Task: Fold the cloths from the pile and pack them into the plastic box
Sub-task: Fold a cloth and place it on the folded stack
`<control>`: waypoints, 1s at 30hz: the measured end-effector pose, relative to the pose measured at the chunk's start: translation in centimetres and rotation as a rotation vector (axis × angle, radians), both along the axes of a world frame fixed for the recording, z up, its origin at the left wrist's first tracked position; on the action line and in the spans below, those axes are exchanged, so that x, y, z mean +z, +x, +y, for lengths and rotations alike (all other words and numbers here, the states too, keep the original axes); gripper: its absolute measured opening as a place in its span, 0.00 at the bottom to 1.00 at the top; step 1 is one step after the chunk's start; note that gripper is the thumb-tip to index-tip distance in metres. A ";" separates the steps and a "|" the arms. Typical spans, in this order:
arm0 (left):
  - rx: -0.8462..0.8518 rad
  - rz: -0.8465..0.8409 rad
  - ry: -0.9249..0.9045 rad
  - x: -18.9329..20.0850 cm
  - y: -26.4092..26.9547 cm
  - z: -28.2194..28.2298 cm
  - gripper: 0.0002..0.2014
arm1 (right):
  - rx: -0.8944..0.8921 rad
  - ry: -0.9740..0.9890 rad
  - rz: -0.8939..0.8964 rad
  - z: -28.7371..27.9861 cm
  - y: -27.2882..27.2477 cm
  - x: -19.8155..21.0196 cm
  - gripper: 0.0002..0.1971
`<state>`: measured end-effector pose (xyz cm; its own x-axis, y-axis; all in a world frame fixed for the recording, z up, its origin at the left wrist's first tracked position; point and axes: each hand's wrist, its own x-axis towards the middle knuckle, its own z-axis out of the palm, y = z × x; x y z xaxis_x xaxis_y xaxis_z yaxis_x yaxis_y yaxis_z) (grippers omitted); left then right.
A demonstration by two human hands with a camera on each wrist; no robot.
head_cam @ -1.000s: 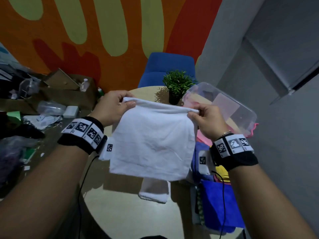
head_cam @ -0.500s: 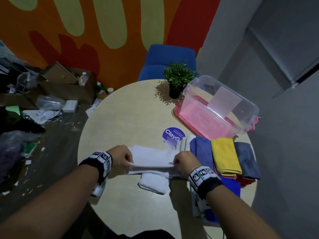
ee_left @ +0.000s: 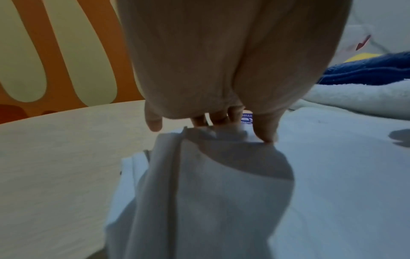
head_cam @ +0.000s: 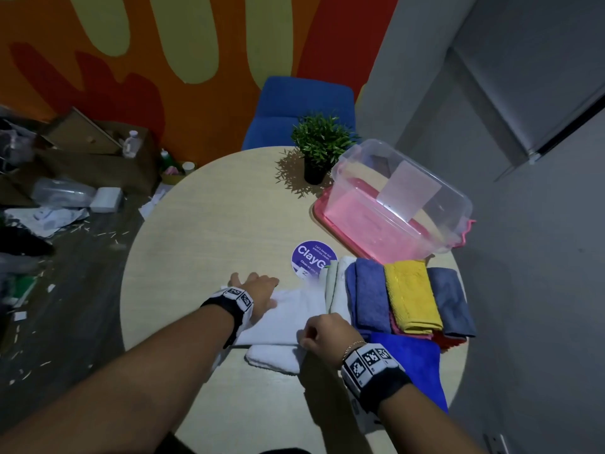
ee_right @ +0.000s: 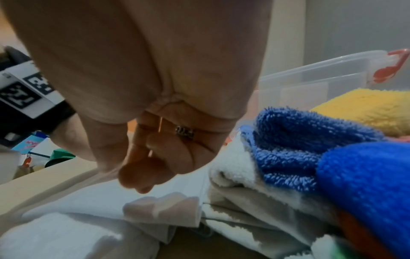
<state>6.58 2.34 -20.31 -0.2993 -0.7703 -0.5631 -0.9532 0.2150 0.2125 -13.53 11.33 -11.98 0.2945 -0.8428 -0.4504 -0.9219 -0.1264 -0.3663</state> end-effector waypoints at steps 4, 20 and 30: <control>-0.100 0.074 0.050 1.6 0.6 -0.8 0.17 | -0.053 0.020 -0.062 0.4 -0.7 0.0 0.08; 0.492 1.400 0.531 12.6 1.8 3.0 0.18 | -0.783 0.327 -1.084 -1.4 0.4 2.9 0.20; 0.515 1.544 0.559 13.0 -0.1 4.4 0.21 | -0.959 0.118 -1.420 -2.1 -1.1 3.0 0.37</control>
